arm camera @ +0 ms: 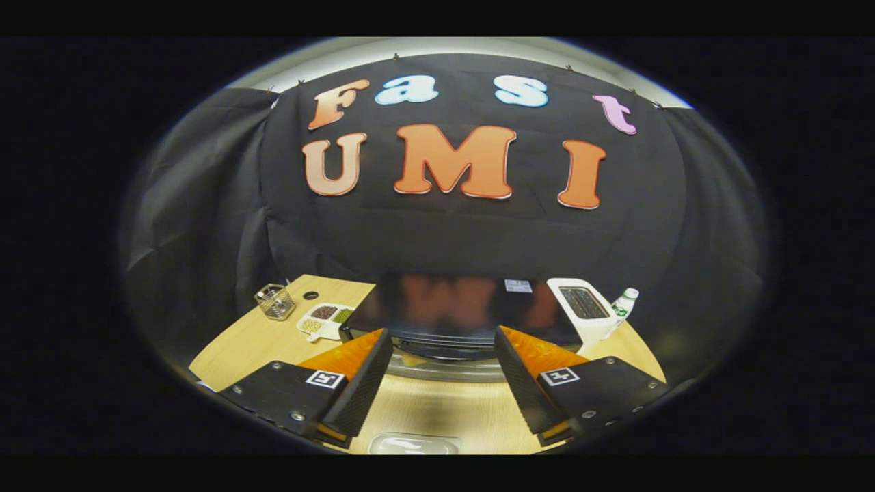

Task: Open the toaster oven, put the food inside, and close the toaster oven door.

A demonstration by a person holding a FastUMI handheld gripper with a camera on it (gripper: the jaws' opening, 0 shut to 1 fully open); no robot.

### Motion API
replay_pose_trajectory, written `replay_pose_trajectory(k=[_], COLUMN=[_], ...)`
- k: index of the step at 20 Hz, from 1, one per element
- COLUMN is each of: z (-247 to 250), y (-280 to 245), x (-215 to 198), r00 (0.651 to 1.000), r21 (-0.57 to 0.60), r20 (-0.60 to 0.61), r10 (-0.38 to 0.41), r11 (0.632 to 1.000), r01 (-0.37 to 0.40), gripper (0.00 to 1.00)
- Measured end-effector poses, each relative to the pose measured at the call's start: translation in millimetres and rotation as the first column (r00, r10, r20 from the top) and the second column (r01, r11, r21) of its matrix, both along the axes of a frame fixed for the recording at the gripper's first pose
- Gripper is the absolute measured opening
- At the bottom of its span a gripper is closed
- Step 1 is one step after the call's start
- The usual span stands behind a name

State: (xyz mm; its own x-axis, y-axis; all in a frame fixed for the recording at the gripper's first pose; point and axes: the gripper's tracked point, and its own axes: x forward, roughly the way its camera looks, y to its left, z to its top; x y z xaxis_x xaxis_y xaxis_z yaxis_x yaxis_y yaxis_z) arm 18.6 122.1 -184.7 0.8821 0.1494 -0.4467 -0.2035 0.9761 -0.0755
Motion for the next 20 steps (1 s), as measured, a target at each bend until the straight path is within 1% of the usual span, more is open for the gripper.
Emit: replay_pose_trajectory(k=[3, 6, 9, 14, 20], z=[45.4, 98.6, 139.6, 170.6, 195.1], y=[-2.3, 5.8, 2.7, -4.0, 4.6], x=[3.5, -0.3, -4.7, -8.5, -11.8], r00=[0.996, 0.979, 0.956, 0.935, 0.911], r21=[-0.014, 0.002, -0.010, -0.023, -0.017], r20=[0.089, 0.195, 0.282, 0.347, 0.402], r10=[0.022, 0.055, 0.076, 0.070, 0.090], r11=[1.000, 0.998, 0.997, 0.998, 0.996], r01=[-0.021, -0.057, -0.077, -0.066, -0.091], gripper=[0.95, 0.98, 0.98, 0.99, 0.99])
